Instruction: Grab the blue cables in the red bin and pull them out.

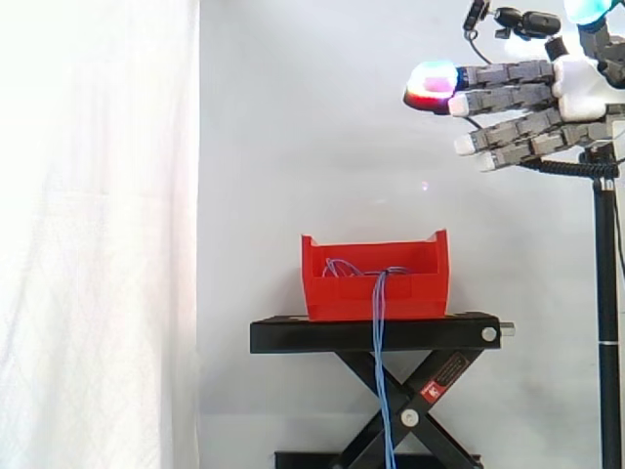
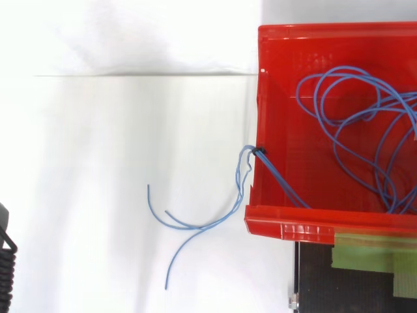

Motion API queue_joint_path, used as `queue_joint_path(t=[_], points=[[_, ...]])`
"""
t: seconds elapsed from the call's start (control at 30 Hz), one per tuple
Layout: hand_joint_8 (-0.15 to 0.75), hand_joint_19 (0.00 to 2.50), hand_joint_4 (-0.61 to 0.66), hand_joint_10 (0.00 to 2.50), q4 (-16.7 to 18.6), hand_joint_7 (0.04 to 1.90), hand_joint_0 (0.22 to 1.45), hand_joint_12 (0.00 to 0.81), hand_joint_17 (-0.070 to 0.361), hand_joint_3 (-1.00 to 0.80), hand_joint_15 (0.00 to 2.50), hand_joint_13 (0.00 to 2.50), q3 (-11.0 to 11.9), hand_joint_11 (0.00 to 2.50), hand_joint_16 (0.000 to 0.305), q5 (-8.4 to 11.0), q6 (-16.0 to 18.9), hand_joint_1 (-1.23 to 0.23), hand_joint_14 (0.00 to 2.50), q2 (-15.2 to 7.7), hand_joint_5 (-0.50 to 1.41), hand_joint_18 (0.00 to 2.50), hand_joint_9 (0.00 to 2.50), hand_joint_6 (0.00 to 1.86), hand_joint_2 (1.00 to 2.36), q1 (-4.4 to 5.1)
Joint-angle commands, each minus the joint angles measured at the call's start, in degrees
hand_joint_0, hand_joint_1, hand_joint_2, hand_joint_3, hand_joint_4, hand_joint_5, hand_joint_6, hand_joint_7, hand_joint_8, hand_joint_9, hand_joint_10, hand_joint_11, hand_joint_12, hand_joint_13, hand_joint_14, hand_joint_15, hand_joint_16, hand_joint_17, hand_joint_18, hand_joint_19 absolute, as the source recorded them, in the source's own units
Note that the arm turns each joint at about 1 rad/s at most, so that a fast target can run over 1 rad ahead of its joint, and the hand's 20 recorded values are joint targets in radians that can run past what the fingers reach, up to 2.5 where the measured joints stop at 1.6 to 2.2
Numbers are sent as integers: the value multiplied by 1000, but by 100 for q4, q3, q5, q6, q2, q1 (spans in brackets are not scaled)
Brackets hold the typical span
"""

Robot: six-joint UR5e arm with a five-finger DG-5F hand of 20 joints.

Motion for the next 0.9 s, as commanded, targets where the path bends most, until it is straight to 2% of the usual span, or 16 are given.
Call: queue_joint_path(t=[0.0,0.33,0.5,0.7,0.87], points=[[129,0,92,0,48,106,627,319,93,-1000,0,175,0,0,41,-4,-41,-816,0,-4,196,0,320,4,1000,3],[138,0,95,0,162,111,629,320,93,-1000,0,180,-9,0,41,-12,-85,-814,0,-21,199,3,327,4,1000,91],[138,0,96,0,277,114,628,321,94,-1000,0,185,-9,0,42,-12,-67,-814,0,-21,200,5,330,4,1000,109],[141,0,97,0,277,114,628,322,94,-1000,0,187,0,0,42,-56,-67,-813,0,-21,202,8,334,4,1000,109],[141,0,97,0,277,114,629,322,94,-1000,0,187,-9,0,42,-56,-85,-812,1,-21,203,11,336,4,1000,144]])
